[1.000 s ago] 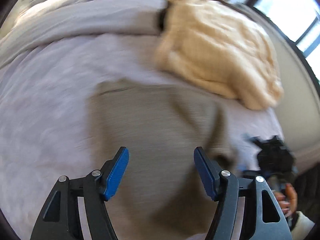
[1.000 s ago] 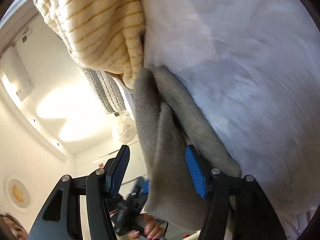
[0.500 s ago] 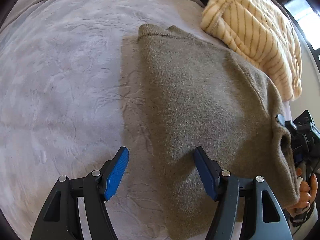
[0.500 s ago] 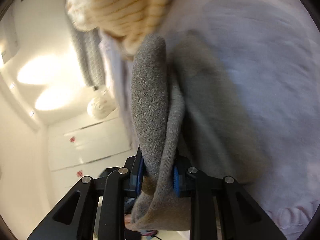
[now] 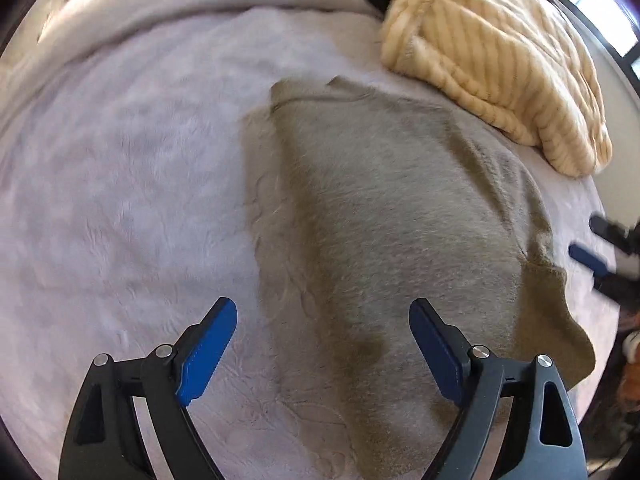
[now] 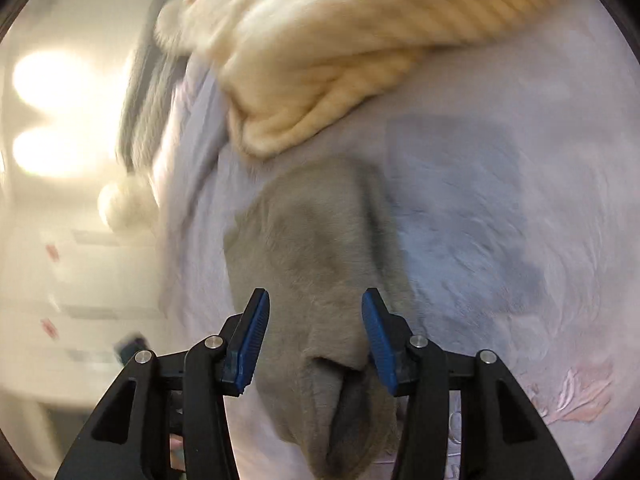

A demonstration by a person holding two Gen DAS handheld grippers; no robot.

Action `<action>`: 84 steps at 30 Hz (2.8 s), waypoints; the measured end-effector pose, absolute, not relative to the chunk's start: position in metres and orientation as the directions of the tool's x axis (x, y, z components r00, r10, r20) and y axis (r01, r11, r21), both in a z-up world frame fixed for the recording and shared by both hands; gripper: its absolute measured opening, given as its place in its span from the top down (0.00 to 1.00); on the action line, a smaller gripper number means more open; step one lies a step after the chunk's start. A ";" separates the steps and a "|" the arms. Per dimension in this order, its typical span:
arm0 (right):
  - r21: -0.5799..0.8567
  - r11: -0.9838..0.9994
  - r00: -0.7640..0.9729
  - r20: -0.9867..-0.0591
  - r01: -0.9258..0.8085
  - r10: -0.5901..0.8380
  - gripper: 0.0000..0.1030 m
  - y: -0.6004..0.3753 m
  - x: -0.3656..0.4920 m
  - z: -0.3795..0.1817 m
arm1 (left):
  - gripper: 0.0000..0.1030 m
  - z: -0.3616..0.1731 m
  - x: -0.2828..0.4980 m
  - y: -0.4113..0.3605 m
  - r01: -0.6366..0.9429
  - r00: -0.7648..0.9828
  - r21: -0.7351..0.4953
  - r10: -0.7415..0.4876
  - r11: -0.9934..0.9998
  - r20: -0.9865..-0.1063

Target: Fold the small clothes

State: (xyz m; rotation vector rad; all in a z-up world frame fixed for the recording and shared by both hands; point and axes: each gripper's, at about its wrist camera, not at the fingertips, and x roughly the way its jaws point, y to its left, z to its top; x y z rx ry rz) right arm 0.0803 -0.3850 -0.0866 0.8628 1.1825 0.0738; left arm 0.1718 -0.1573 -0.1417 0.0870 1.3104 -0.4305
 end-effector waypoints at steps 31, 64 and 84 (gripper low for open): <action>0.642 0.584 0.449 -0.766 0.496 0.461 0.32 -0.398 0.012 -0.124 | 0.13 -0.175 0.132 -0.184 0.426 0.112 -0.115 -0.178 0.898 -0.978; 0.403 0.727 0.167 -0.911 0.557 0.377 0.85 -0.406 0.003 -0.158 | 0.05 -0.171 0.096 -0.172 0.341 0.062 -0.068 -0.094 0.938 -0.994; 0.425 0.715 0.151 -0.897 0.555 0.416 0.66 -0.406 0.003 -0.164 | 0.05 -0.177 0.131 -0.183 0.288 0.041 -0.053 -0.067 0.956 -0.997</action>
